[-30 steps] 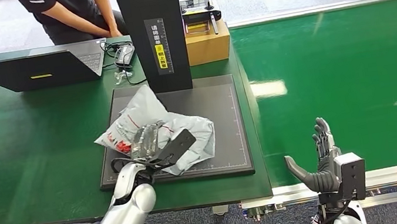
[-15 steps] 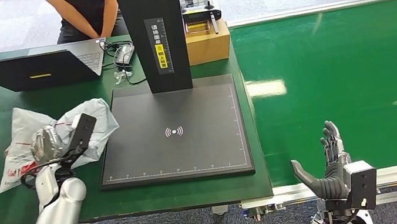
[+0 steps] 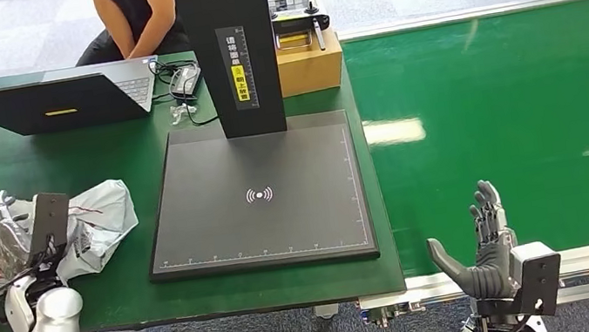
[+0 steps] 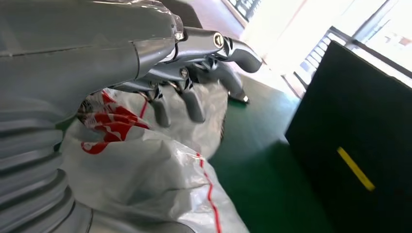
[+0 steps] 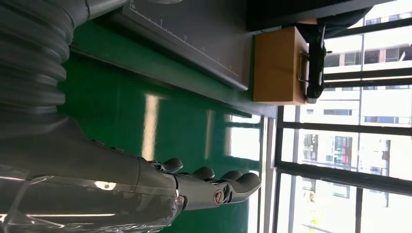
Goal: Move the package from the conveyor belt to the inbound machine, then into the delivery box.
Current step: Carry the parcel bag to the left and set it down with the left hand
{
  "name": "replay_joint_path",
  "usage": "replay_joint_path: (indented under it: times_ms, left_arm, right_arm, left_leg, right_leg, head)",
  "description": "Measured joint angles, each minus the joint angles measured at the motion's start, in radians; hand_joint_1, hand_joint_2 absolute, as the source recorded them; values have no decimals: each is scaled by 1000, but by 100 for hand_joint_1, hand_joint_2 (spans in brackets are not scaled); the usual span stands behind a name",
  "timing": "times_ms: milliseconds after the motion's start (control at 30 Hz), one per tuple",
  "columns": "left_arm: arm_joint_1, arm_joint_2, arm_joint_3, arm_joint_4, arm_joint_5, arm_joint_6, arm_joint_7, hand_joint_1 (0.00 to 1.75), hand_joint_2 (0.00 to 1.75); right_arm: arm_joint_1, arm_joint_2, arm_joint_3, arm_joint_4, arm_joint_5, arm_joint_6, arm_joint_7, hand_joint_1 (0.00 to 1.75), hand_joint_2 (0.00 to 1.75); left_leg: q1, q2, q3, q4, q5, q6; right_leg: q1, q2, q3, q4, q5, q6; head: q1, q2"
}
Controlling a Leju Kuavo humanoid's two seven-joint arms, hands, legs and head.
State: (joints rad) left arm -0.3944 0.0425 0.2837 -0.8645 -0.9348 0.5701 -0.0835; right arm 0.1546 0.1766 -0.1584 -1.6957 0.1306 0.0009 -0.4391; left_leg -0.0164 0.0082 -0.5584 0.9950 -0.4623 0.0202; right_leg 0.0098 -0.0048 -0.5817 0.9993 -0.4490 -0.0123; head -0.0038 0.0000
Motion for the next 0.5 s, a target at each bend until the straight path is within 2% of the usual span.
replay_joint_path:
  times_ms: [200, 333, 467, 500]
  left_arm:
    - [47, -55, -1, -96, 173, -107, -95, 0, 175]
    - [109, -93, -16, -203, 322, -171, -166, 0, 0]
    - [181, -127, -45, -323, 509, -253, -245, 0, 0]
    - [199, -136, -54, -353, 581, -299, -265, 0, 44]
  right_arm:
    - [-14, 5, 38, 0, -8, 19, -1, 0, 175]
    - [-28, 4, 57, -2, -3, 10, -11, 0, 175]
    - [-54, 1, 57, -17, -2, 3, -12, 0, 175]
    - [-59, -1, 57, -21, -1, 6, -10, 0, 175]
  left_leg:
    - [0, 0, 0, 0, 0, 0]
    - [0, 1, 0, 0, 0, 0]
    - [0, 1, 0, 0, 0, 0]
    - [0, 1, 0, 0, -1, 0]
  right_leg:
    - [0, 0, 0, 0, 0, 0]
    - [0, 1, 0, 0, 0, 0]
    - [0, 1, 0, 0, 0, 0]
    - [0, 1, 0, 0, 0, 0]
  head:
    - [0, 0]
    - [0, 0]
    - [0, 0]
    - [0, 0]
